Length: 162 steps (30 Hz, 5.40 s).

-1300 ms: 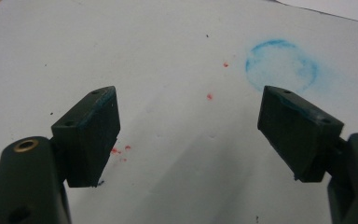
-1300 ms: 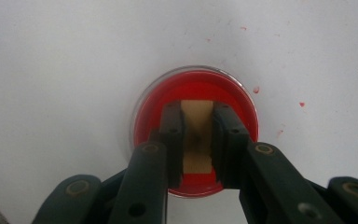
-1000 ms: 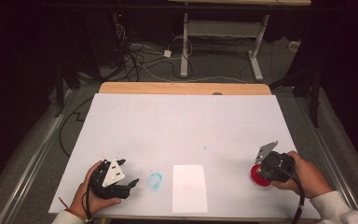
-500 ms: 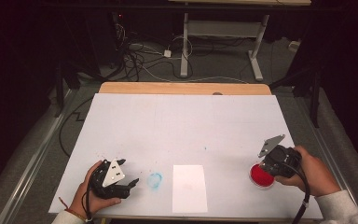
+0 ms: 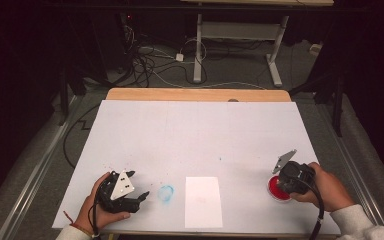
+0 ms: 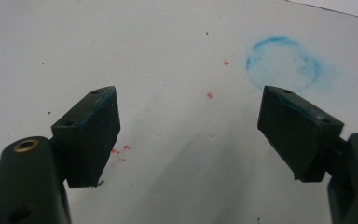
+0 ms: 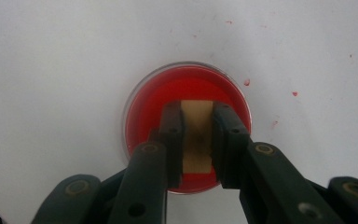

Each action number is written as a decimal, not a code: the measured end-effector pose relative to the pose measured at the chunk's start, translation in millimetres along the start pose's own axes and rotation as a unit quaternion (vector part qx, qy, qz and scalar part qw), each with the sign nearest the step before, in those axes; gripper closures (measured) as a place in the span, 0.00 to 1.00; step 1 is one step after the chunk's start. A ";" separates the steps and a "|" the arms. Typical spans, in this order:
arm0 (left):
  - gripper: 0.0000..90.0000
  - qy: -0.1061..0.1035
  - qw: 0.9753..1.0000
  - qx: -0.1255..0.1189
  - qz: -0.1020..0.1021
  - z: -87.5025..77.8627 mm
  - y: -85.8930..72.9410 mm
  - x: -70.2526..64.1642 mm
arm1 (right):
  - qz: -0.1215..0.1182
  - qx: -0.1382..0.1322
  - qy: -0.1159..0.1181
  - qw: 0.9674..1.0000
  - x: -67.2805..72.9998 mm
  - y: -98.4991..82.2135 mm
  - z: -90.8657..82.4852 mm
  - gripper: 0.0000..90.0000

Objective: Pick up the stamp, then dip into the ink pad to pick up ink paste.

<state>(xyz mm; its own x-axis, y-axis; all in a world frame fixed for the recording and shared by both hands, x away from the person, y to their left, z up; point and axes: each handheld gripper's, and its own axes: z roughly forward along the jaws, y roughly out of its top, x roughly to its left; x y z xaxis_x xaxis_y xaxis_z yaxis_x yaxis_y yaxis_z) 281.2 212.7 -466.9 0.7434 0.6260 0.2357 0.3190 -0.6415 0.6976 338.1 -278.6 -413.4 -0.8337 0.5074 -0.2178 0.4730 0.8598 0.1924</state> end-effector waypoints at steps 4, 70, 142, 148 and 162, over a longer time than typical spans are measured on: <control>0.23 0.001 1.000 0.000 0.000 0.0 -0.1 -0.1 | 0.000 -0.001 -0.002 1.000 1.3 -0.1 0.9 0.85; 0.23 0.005 1.000 -0.003 -0.009 -0.5 -0.1 1.8 | 0.031 -0.029 -0.003 0.999 -5.7 -6.7 -16.7 0.85; 0.23 0.007 1.000 0.002 -0.003 -3.4 -2.1 1.7 | 0.001 -0.188 0.022 0.982 31.4 41.7 -41.5 0.85; 0.23 0.006 1.000 0.001 -0.003 -3.1 -2.1 1.4 | -0.033 -0.194 0.034 0.980 46.6 60.7 -40.2 0.85; 0.23 0.003 1.000 0.003 -0.002 -2.0 -2.2 0.6 | -0.103 -0.200 0.069 0.972 81.2 103.5 -32.9 0.85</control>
<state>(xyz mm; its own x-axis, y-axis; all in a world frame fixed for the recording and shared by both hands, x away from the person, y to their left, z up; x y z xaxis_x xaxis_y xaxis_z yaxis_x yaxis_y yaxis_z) 279.8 215.4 -466.9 0.7392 0.6305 0.2366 0.3251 -0.6417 0.6946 310.0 -150.3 -379.6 -0.9425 0.2898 -0.1665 0.1657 0.8376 0.5205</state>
